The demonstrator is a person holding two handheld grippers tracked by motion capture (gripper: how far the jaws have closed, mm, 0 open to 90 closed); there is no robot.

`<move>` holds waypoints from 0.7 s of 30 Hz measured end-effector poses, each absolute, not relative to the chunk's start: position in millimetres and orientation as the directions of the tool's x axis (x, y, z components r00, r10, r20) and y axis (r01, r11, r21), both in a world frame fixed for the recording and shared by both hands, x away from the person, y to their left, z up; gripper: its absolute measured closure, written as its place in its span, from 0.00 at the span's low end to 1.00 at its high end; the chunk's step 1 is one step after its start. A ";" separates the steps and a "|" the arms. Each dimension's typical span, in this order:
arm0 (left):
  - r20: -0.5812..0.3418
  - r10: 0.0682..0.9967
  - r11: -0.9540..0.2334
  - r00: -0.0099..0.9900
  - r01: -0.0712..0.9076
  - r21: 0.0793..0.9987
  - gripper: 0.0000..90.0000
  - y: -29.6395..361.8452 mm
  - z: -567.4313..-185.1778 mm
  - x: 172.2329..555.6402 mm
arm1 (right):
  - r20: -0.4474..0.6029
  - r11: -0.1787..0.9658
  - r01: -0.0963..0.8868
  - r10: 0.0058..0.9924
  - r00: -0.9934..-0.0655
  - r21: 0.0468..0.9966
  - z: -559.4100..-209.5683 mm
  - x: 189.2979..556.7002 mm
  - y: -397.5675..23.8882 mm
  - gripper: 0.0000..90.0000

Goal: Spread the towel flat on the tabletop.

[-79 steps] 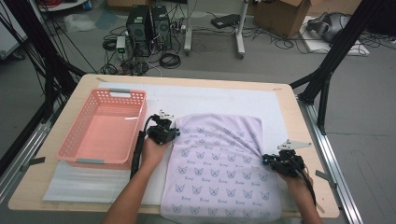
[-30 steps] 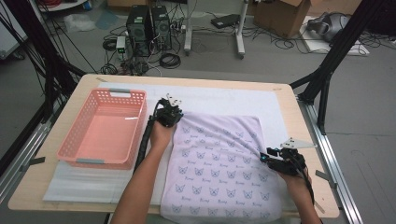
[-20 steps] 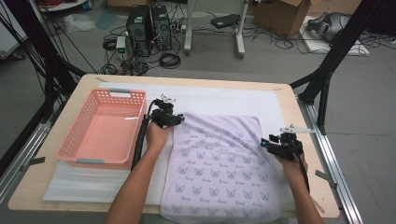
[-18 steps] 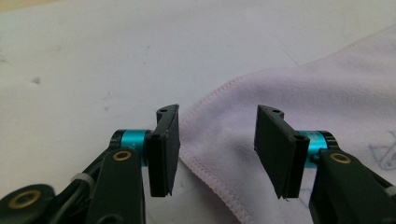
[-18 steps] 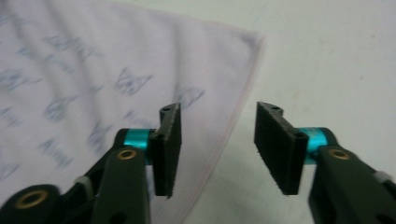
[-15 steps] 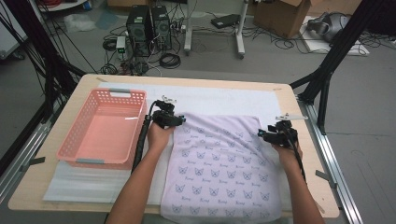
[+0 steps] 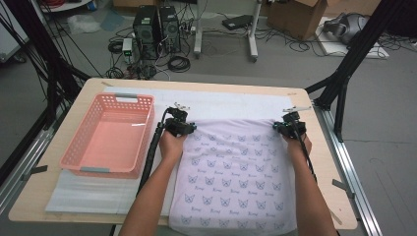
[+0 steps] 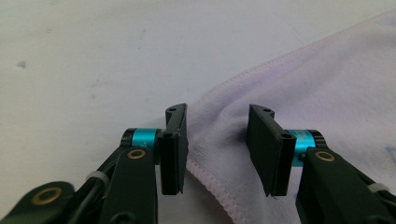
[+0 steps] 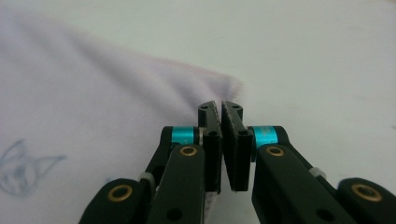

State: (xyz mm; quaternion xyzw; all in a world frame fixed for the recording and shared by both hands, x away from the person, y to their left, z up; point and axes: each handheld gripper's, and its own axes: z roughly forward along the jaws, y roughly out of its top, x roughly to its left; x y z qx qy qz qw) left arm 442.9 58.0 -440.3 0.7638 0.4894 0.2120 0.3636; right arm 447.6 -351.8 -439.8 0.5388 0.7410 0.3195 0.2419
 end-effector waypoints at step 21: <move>-0.083 0.930 -0.150 0.358 0.576 0.803 0.64 74.7 -442.2 465.6 | 0.117 0.162 0.658 0.926 -0.359 0.736 -441.1 427.2 -362.9 0.66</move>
